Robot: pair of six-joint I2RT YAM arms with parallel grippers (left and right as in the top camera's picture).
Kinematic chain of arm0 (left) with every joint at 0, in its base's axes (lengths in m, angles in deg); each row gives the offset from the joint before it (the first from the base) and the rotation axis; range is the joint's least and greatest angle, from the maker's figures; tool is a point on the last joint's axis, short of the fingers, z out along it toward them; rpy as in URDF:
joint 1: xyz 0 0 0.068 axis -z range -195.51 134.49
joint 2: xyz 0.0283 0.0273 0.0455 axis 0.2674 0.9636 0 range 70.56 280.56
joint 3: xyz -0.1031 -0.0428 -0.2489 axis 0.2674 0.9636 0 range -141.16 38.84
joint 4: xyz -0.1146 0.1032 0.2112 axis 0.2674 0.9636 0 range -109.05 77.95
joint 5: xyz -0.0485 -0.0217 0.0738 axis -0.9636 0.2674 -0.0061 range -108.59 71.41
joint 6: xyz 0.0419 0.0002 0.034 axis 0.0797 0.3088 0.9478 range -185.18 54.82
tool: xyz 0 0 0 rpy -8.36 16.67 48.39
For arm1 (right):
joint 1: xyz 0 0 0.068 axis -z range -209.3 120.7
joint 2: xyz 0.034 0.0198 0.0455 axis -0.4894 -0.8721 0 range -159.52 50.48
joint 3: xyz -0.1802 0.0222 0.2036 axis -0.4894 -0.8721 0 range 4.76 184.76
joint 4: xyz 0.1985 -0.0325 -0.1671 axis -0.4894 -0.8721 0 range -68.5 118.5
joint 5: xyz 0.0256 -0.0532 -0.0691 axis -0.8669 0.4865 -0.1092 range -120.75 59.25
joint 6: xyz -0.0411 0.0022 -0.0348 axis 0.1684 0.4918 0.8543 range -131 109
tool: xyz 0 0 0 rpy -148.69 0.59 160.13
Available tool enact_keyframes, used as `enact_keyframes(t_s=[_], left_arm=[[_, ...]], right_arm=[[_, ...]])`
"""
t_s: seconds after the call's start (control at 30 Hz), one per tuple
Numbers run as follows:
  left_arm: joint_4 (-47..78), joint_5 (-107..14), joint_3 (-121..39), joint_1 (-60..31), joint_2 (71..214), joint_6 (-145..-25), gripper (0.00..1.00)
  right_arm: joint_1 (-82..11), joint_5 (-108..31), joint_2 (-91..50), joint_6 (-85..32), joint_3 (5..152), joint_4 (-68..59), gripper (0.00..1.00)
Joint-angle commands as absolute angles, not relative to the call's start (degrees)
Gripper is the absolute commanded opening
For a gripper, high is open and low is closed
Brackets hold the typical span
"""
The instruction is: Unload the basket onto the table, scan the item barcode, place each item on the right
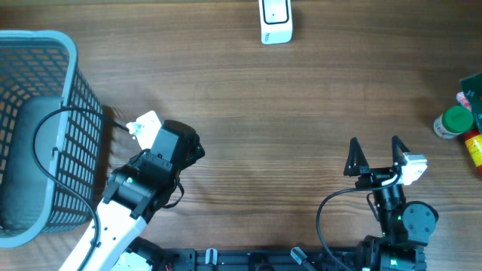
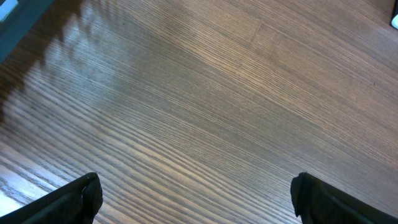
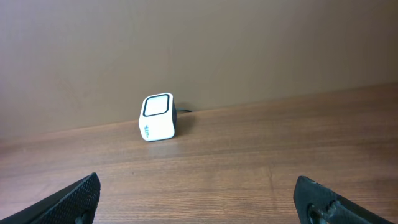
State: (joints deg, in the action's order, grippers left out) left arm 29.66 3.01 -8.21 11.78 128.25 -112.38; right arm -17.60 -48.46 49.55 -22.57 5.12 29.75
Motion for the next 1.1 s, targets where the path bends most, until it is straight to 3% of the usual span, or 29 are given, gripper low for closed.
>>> enact_keyframes(t_s=[0.0, 0.43, 0.6, 0.77, 0.9, 1.07], left_arm=[[29.66, 4.19, -8.25, 12.02, 128.38, -111.68, 1.0], [27.86, 5.66, -7.53, 11.98, 124.62, -111.88, 1.0], [10.03, 14.23, 2.48, 11.39, 118.09, -111.86, 1.0], [-11.57, 8.78, 21.54, 3.72, 105.54, -111.86, 1.0], [-11.13, 1.31, 28.54, -2.69, 94.94, -111.25, 1.0], [-10.6, -7.26, 31.4, -12.35, 83.9, -96.36, 1.0]], right_arm=[[-17.88, -47.44, 50.2, -23.05, 5.05, 29.91, 1.0], [-17.88, -47.44, 50.2, -23.05, 5.05, 29.91, 1.0], [-17.88, -47.44, 50.2, -23.05, 5.05, 29.91, 1.0], [-17.88, -47.44, 50.2, -23.05, 5.05, 29.91, 1.0], [-17.88, -47.44, 50.2, -23.05, 5.05, 29.91, 1.0], [-17.88, -47.44, 50.2, -23.07, 5.05, 29.91, 1.0]])
